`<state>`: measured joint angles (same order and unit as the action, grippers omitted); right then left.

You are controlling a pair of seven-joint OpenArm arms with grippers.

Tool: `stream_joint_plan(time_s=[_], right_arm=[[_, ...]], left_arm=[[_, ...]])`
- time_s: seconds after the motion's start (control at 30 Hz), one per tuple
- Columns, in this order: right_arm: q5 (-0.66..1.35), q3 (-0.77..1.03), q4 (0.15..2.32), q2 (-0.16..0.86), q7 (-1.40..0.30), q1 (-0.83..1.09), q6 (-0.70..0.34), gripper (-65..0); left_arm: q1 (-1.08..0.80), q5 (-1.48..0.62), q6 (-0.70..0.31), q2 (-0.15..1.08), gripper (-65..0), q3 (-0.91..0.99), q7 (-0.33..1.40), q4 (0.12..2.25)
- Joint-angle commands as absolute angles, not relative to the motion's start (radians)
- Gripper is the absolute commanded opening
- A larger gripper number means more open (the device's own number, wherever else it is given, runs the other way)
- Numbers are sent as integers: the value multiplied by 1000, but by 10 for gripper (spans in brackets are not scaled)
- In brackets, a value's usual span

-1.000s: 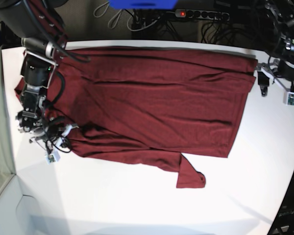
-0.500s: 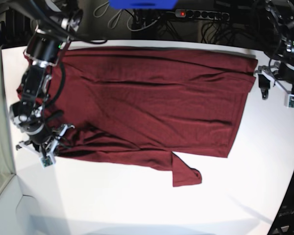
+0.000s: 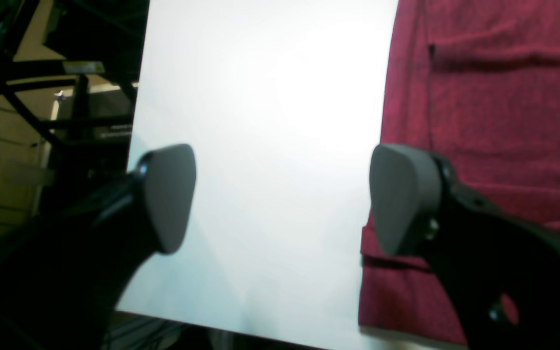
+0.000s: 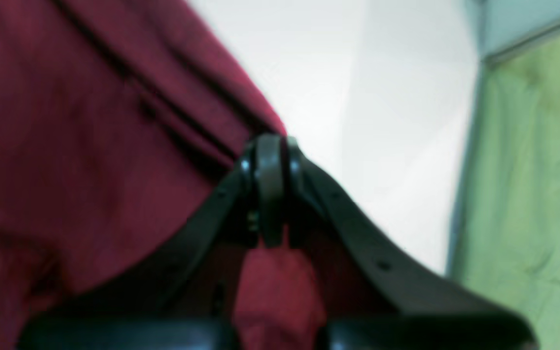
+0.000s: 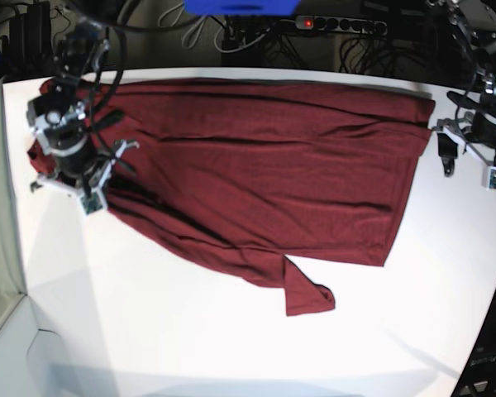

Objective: Layout the t-shirt on the table in an organized manner, then fold the t-shirt properly
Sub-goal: 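Reach the left gripper across the shirt and grasp the hem corner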

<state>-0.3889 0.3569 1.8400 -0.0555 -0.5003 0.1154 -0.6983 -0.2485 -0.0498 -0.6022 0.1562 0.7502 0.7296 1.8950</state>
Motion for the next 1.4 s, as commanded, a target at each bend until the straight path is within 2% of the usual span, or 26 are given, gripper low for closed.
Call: stream_joint_plan(time_s=[0.0, 0.23, 0.37, 0.6, 0.87, 1.0, 1.13, 1.2, 1.27, 1.37], right_arm=[[-372, 337, 1865, -56, -478, 133, -698, -650], [-315, 300, 1850, -50, -478, 248, -698, -650], [-315, 300, 1813, -50, -481, 249, -698, -650], [-317, 285, 1785, -35, -483, 277, -698, -602], [-317, 291, 1822, -35, -483, 283, -698, -459], [-317, 288, 1857, -39, -483, 283, -698, -448], [-317, 285, 1871, -41, -483, 283, -698, -449], [-317, 285, 1871, -41, -483, 282, -698, -449], [-317, 285, 1871, -41, -483, 283, -698, -449], [-317, 285, 1871, -41, -483, 282, -698, -449]], left_arm=[[-226, -56, -596, 166, -111, 753, 710, 1911], [-114, -58, -596, 160, -110, 740, 710, 1908], [-7, -58, -596, 128, -110, 648, 710, 1874], [197, -47, -584, 36, -110, 444, 710, 1712], [318, -47, -582, -84, -110, 288, 700, 1465], [363, -47, -582, -150, -109, 234, 688, 1353], [383, -47, -581, -157, -109, 223, 564, 1221], [409, -47, -542, -157, -109, 203, 478, 1130], [427, -48, -447, -157, -105, 177, 404, 1040], [464, -54, -378, -157, -49, 136, 311, 905]])
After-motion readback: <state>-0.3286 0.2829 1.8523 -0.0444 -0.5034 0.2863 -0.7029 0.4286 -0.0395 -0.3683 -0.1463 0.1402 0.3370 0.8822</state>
